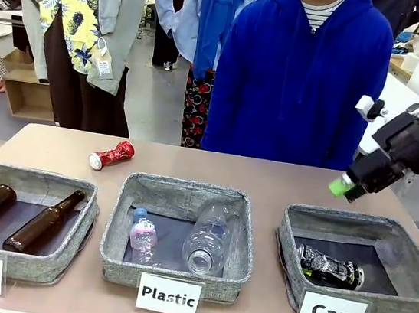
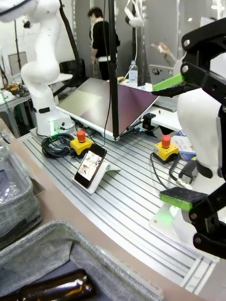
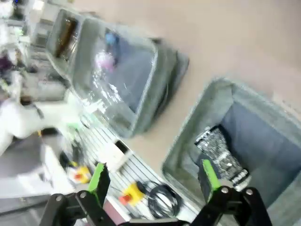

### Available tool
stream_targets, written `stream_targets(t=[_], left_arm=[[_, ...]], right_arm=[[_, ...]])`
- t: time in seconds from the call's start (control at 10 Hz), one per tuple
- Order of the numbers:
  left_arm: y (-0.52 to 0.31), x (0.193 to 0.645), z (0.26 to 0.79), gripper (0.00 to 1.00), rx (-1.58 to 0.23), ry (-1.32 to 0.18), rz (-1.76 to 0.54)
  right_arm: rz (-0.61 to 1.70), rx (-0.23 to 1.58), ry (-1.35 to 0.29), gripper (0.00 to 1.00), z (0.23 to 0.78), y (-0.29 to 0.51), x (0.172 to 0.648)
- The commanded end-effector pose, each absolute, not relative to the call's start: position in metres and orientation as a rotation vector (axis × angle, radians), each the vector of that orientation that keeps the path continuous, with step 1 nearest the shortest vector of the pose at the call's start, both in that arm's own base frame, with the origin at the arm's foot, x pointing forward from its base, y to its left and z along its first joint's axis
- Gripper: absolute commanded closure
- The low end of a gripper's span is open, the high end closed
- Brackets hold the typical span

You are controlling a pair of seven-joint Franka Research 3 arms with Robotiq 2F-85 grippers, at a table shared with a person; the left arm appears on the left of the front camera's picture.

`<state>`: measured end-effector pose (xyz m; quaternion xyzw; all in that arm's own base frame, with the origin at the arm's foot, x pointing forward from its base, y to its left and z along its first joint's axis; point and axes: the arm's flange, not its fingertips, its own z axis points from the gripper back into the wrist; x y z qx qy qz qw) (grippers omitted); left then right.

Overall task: Sort the can waste into the basket.
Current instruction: Pick up the can waste from the table and place it in the right Fabric basket.

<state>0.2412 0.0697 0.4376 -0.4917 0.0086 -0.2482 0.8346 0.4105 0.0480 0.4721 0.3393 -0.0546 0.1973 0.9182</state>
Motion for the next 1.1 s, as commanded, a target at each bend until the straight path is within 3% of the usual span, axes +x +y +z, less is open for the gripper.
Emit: stream_targets(t=[0.0,0.3,0.4,1.0], left_arm=[[0.067,0.241,0.439,0.00,-1.056,0.016,-0.516],[0.067,0.241,0.439,0.00,-1.056,0.016,-0.516],[0.067,0.241,0.439,0.00,-1.056,0.016,-0.516],[0.067,0.241,0.439,0.00,-1.056,0.016,-0.516]], right_arm=[[-0.653,1.243,-0.590,0.00,0.471,0.036,0.416],[-0.834,1.533,-0.599,0.00,0.453,0.008,0.423],[-0.032,0.963,-0.123,0.00,0.466,0.015,0.422],[-0.032,0.963,-0.123,0.00,0.466,0.015,0.422]])
